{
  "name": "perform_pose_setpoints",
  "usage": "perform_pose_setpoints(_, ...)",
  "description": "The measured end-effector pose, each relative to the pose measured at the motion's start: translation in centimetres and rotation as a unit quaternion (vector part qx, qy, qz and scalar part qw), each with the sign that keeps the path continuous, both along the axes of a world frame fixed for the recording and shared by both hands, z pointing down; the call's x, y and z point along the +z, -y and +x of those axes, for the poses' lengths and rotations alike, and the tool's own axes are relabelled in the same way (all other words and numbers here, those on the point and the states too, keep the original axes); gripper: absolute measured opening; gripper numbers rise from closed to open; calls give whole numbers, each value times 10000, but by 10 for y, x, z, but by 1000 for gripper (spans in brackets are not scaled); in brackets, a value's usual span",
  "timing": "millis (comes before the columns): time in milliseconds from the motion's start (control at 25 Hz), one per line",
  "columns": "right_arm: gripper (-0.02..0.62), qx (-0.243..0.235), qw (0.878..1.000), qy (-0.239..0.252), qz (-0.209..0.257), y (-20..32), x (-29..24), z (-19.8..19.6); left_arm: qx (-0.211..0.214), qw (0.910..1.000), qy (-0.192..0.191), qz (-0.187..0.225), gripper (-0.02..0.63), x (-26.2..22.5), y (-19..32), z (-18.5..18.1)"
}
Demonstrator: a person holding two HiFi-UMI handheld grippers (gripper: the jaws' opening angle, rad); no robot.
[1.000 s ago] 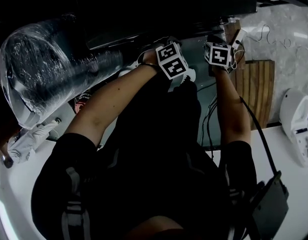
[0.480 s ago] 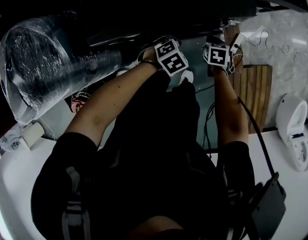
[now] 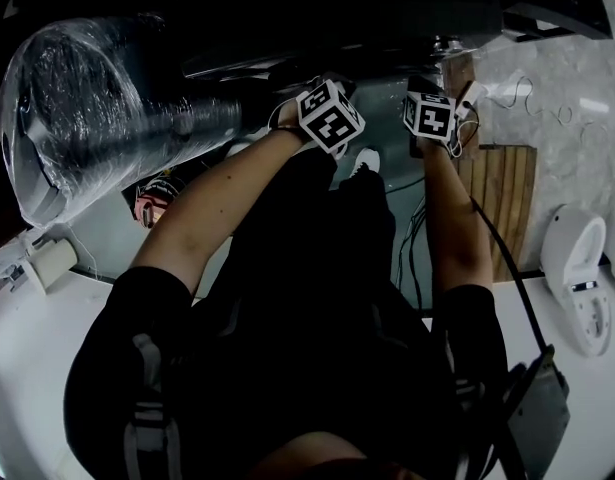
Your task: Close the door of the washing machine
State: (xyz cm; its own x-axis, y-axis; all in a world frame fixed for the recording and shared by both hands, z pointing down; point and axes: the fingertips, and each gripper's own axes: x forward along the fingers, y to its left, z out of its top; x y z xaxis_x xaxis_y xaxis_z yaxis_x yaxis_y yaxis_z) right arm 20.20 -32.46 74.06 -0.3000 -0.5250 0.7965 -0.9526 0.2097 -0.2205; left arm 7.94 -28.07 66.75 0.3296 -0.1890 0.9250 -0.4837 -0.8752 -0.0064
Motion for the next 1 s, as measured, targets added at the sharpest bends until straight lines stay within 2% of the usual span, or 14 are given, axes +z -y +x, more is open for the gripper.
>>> perform_pose_setpoints(200, 6, -170, 9998, 47, 44, -8, -16, 2, -364, 9993, -66, 80, 3, -9, 0, -1)
perform_pose_setpoints(360, 6, -245, 9995, 118, 147, -12, -32, 5, -797, 9961, -327, 175, 3, -26, 6, -2)
perform_pose_setpoints(440, 6, -249, 9990, 228, 287, -12, -47, 5, -970, 9931, -573, 312, 3, -38, 8, -1)
perform_pose_setpoints(600, 6, -520, 9964, 143, 659, -12, -85, 4, -1354, 9846, -998, 472, 3, -63, 6, -3)
perform_pose_setpoints(760, 6, -553, 9933, 211, 997, -6, -129, 11, -1657, 9748, -1338, 667, 3, -98, 4, -12)
perform_pose_setpoints(880, 6, -532, 9928, 209, 1054, -2, -160, 20, -1891, 9646, -1625, 856, 3, -129, 6, -22)
perform_pose_setpoints(1000, 6, -506, 9908, 431, 1183, -1, -194, 18, -2118, 9533, -1842, 1113, 3, -162, 8, -40)
